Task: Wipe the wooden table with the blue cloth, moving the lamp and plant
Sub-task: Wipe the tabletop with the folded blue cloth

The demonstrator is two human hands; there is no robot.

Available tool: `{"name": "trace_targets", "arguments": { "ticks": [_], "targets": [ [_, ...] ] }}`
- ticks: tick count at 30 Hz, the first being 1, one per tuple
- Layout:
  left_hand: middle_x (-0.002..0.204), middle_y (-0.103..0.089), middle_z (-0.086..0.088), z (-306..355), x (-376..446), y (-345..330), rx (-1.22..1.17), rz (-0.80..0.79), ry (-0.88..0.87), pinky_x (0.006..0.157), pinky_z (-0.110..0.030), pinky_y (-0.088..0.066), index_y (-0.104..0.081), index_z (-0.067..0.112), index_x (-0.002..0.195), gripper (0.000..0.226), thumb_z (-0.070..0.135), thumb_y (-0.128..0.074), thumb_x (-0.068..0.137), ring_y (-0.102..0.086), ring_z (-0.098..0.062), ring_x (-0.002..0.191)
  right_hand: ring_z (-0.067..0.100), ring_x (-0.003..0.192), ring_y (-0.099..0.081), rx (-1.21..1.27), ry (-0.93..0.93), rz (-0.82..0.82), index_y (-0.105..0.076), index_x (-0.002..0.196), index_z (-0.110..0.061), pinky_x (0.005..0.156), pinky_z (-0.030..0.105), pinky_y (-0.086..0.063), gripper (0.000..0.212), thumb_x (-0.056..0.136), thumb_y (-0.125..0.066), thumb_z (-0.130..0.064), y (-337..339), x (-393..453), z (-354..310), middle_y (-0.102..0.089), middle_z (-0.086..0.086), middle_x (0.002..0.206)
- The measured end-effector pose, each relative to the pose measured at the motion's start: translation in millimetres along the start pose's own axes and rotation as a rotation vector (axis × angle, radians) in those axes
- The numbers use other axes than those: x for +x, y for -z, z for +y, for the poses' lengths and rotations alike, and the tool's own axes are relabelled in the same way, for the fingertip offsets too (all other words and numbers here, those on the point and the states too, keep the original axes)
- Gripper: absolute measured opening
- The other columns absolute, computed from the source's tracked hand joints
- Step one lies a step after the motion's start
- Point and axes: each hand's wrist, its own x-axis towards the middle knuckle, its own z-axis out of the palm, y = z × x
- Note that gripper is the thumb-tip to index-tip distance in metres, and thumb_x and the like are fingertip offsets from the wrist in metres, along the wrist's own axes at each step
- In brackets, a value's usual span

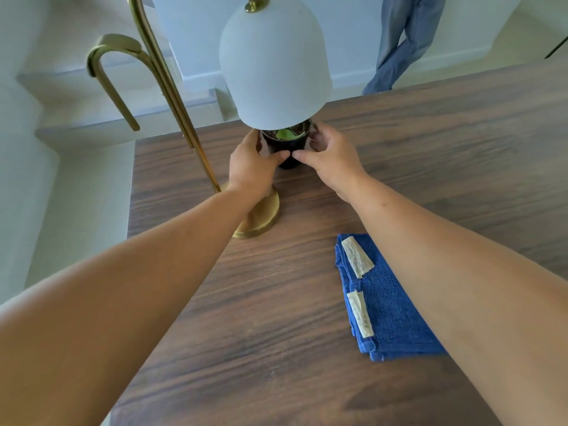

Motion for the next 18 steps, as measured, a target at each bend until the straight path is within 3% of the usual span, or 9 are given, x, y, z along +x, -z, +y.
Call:
{"name": "trace_targets", "arguments": {
  "ticks": [3, 6, 9, 12, 14, 16, 18],
  "targets": [
    [0.133, -0.059, 0.001, 6, -26, -12, 0.043, 0.173, 0.027, 0.103, -0.028, -0.042, -0.054, 0.015, 0.140, 0.056, 0.034, -0.071, 0.089, -0.053, -0.015, 0.124, 0.015, 0.133, -0.050, -0.120, -0.046, 0.012, -0.039, 0.152, -0.017, 0.110, 0.033, -0.042, 0.076, 0.086, -0.076, -0.019, 18, -24, 1, -0.050, 0.003, 0.149],
    [0.122, -0.059, 0.003, 9, -58, -24, 0.037, 0.211, -0.011, 0.102, -0.030, -0.047, -0.058, 0.013, 0.136, 0.049, 0.035, -0.066, 0.094, -0.057, -0.012, 0.110, 0.014, 0.135, -0.048, -0.239, -0.045, 0.015, -0.040, 0.151, -0.016, 0.113, 0.032, -0.040, 0.068, 0.090, -0.070, -0.016, 45, -61, 7, -0.049, 0.001, 0.150],
    [0.118, -0.064, 0.002, 10, -93, -40, 0.023, 0.052, -0.151, 0.096, -0.025, -0.051, -0.064, 0.012, 0.129, 0.040, 0.034, -0.064, 0.096, -0.061, -0.008, 0.103, 0.012, 0.137, -0.045, -0.377, -0.053, 0.065, -0.045, 0.149, -0.016, 0.113, 0.024, -0.033, 0.060, 0.092, -0.065, -0.018, 67, -107, 15, -0.051, -0.001, 0.148],
    [0.119, -0.067, 0.002, 7, -128, -48, 0.129, -0.165, -0.342, 0.100, -0.031, -0.048, -0.069, 0.012, 0.122, 0.034, 0.034, -0.060, 0.098, -0.062, -0.013, 0.110, 0.014, 0.142, -0.037, -0.544, -0.050, 0.095, -0.046, 0.148, -0.014, 0.111, 0.023, -0.027, 0.054, 0.097, -0.060, -0.023, 73, -162, 24, -0.047, 0.001, 0.151],
    [0.138, -0.060, 0.003, 2, -147, -47, 0.272, -0.348, -0.451, 0.112, -0.025, -0.035, -0.062, 0.016, 0.133, 0.043, 0.040, -0.057, 0.098, -0.052, -0.013, 0.129, 0.016, 0.148, -0.027, -0.632, -0.038, 0.072, -0.042, 0.149, -0.012, 0.117, 0.027, -0.021, 0.054, 0.100, -0.056, -0.027, 69, -194, 32, -0.040, 0.003, 0.156],
    [0.158, -0.036, 0.005, -5, -156, -44, 0.450, -0.490, -0.558, 0.121, -0.025, -0.013, -0.043, 0.019, 0.150, 0.062, 0.052, -0.050, 0.098, -0.027, -0.009, 0.147, 0.018, 0.152, -0.017, -0.779, -0.002, 0.028, -0.036, 0.153, -0.011, 0.123, 0.033, -0.011, 0.056, 0.103, -0.048, -0.035, 64, -217, 45, -0.029, 0.004, 0.162],
    [0.165, -0.015, 0.006, -9, -155, -42, 0.594, -0.560, -0.616, 0.123, -0.028, 0.003, -0.023, 0.021, 0.158, 0.073, 0.061, -0.038, 0.098, -0.007, -0.008, 0.152, 0.018, 0.154, -0.007, -0.948, 0.026, -0.009, -0.025, 0.157, -0.013, 0.125, 0.036, -0.001, 0.061, 0.105, -0.029, -0.046, 60, -227, 56, -0.014, 0.002, 0.166]
  ]
}}
